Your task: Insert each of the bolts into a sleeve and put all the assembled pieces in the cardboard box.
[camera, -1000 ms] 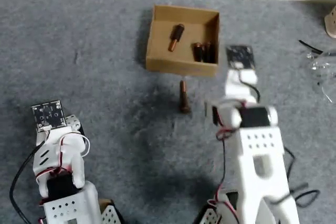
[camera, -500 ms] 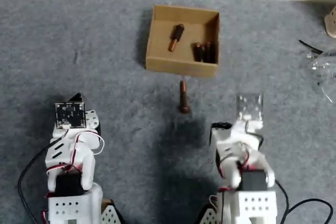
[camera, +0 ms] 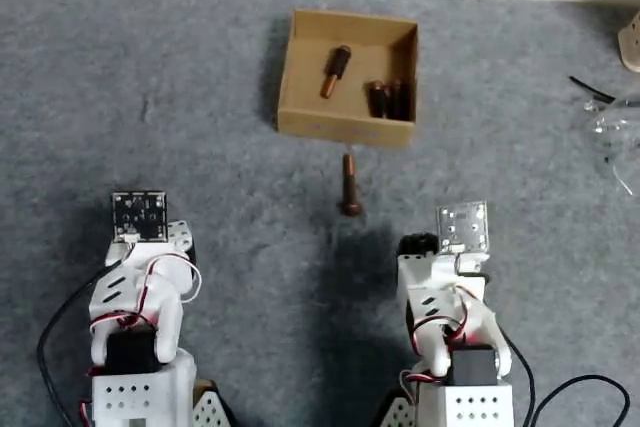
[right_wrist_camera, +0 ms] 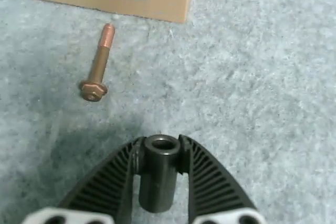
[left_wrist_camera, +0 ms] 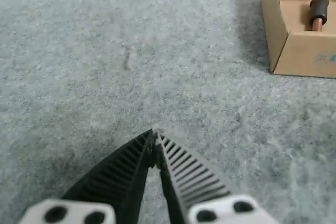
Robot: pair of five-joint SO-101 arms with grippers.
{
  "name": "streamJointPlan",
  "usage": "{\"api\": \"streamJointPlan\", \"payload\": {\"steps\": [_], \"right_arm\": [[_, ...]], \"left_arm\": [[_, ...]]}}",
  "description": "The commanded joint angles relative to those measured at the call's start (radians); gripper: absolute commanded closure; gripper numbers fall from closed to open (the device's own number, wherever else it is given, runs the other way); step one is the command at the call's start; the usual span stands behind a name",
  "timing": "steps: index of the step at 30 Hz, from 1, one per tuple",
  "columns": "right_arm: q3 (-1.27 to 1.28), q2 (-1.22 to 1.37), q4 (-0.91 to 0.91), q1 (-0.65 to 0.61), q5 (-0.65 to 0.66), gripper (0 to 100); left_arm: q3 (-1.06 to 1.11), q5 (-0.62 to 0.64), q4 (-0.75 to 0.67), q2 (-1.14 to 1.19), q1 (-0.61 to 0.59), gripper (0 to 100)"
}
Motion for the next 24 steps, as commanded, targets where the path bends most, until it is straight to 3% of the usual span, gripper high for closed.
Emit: {"api": "streamJointPlan", "payload": {"steps": [1,5,9,12,17,24], "right_arm": [[0.019,-0.018,-0.044,0.013,0.015,99.4],[0.019,-0.018,-0.044,0.013,0.015,99.4],[0.019,-0.018,-0.044,0.013,0.017,99.4],[0.021,-0.018,-0.044,0.013,0.017,99.4],[0.021,-0.018,-0.045,0.013,0.017,99.4],[0.039,-0.016,-0.084,0.015,0.017,99.4]], "left_arm": [[-0.036,0.008,0.014,-0.005,0.027,99],[-0.168,0.114,0.083,0.005,0.081,99],[-0.298,0.206,0.226,0.021,0.231,99],[-0.352,0.273,0.233,0.124,0.317,99],[-0.519,0.334,0.133,0.483,0.452,99],[-0.914,0.419,0.187,1.078,0.628,99]]}}
